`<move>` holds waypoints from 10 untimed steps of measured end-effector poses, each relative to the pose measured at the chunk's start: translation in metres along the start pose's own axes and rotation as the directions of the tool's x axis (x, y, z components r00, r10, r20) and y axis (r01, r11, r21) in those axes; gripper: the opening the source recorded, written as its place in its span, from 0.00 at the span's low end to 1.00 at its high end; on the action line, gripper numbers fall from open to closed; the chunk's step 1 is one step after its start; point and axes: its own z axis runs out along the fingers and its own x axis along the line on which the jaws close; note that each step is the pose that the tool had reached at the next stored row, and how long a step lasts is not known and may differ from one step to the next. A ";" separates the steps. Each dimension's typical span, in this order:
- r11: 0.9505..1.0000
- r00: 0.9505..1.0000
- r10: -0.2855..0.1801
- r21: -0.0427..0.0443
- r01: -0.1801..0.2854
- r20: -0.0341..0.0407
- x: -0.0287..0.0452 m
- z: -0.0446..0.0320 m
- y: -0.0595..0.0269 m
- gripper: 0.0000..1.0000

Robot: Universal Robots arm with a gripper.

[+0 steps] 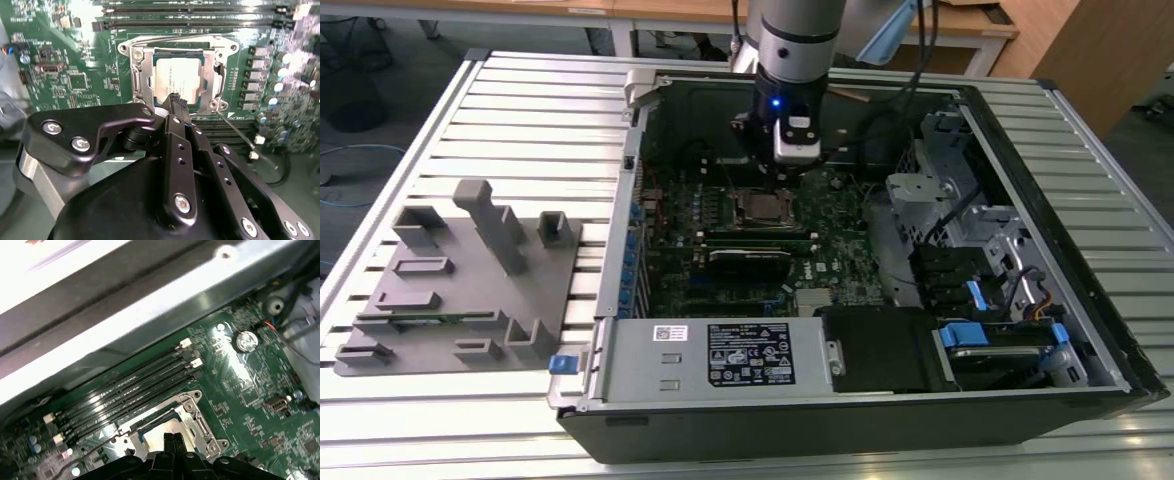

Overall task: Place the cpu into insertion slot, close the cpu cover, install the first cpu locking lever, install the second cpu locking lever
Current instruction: 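Close the cpu cover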

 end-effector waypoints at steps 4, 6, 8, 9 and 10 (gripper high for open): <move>0.997 0.997 -0.074 0.000 0.074 -0.001 0.0000 0.0005 0.0000 0.10; 0.994 0.994 -0.110 -0.001 0.110 -0.001 0.0000 0.0008 0.0000 0.10; 0.989 0.989 -0.145 -0.001 0.145 -0.002 0.0000 0.0012 0.0000 0.10; 0.986 0.986 -0.164 -0.001 0.164 -0.002 0.0000 0.0013 0.0000 0.10; 0.983 0.983 -0.182 -0.001 0.182 -0.002 0.0000 0.0015 0.0000 0.10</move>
